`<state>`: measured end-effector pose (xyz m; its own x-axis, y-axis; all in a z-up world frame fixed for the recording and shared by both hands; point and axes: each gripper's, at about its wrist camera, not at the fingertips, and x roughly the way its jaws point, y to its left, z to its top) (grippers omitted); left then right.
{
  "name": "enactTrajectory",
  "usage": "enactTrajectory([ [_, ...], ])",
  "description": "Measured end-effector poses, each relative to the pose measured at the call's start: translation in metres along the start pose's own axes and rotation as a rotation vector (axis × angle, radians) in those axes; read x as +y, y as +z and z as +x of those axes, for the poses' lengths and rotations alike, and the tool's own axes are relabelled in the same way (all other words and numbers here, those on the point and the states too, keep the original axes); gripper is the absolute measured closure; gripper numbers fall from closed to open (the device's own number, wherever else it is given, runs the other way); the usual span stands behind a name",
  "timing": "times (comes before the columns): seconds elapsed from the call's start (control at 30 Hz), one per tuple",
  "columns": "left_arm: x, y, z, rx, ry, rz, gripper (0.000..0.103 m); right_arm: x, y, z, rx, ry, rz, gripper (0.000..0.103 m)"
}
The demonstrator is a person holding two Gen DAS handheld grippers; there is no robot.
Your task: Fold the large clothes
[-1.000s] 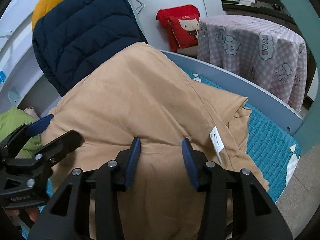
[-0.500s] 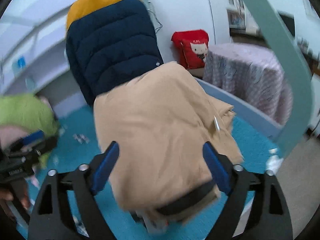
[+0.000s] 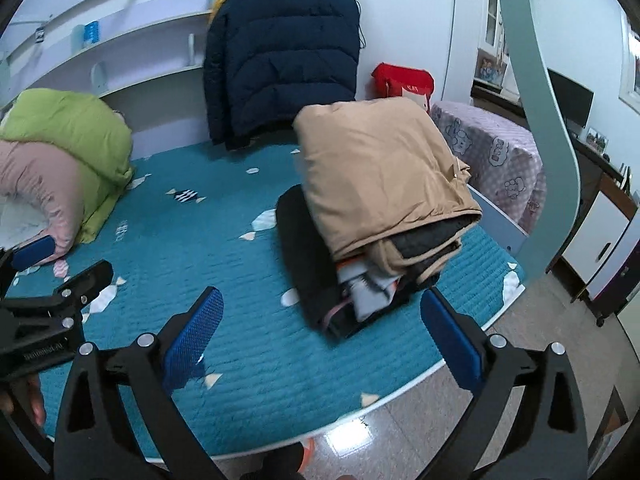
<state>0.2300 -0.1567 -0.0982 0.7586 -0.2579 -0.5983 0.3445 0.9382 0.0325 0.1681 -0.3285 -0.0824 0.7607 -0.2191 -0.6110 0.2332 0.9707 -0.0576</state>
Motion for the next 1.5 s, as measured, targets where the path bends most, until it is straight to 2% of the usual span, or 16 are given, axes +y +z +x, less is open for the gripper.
enactTrajectory([
  [0.1,0.015,-0.019,-0.033,-0.020,-0.002,-0.049,0.005,0.020,-0.013,-0.029,-0.032,-0.006,-0.018,0.007],
  [0.27,0.037,-0.044,-0.089,-0.085,0.062,-0.077,0.005,0.049,-0.033,-0.071,-0.063,0.023,-0.037,0.007],
  [0.43,0.055,-0.058,-0.134,-0.135,0.069,-0.119,0.005,0.069,-0.047,-0.102,-0.080,0.026,-0.055,0.007],
  [0.57,0.066,-0.070,-0.167,-0.171,0.071,-0.151,0.005,0.080,-0.053,-0.125,-0.097,0.059,-0.047,0.007],
  [0.7,0.080,-0.079,-0.190,-0.178,0.074,-0.190,0.005,0.097,-0.059,-0.148,-0.129,0.068,-0.085,0.007],
  [1.1,0.107,-0.095,-0.258,-0.265,0.156,-0.244,0.005,0.126,-0.069,-0.203,-0.253,0.095,-0.109,0.007],
  [1.5,0.125,-0.105,-0.311,-0.342,0.275,-0.248,0.005,0.148,-0.071,-0.234,-0.333,0.137,-0.132,0.007],
])
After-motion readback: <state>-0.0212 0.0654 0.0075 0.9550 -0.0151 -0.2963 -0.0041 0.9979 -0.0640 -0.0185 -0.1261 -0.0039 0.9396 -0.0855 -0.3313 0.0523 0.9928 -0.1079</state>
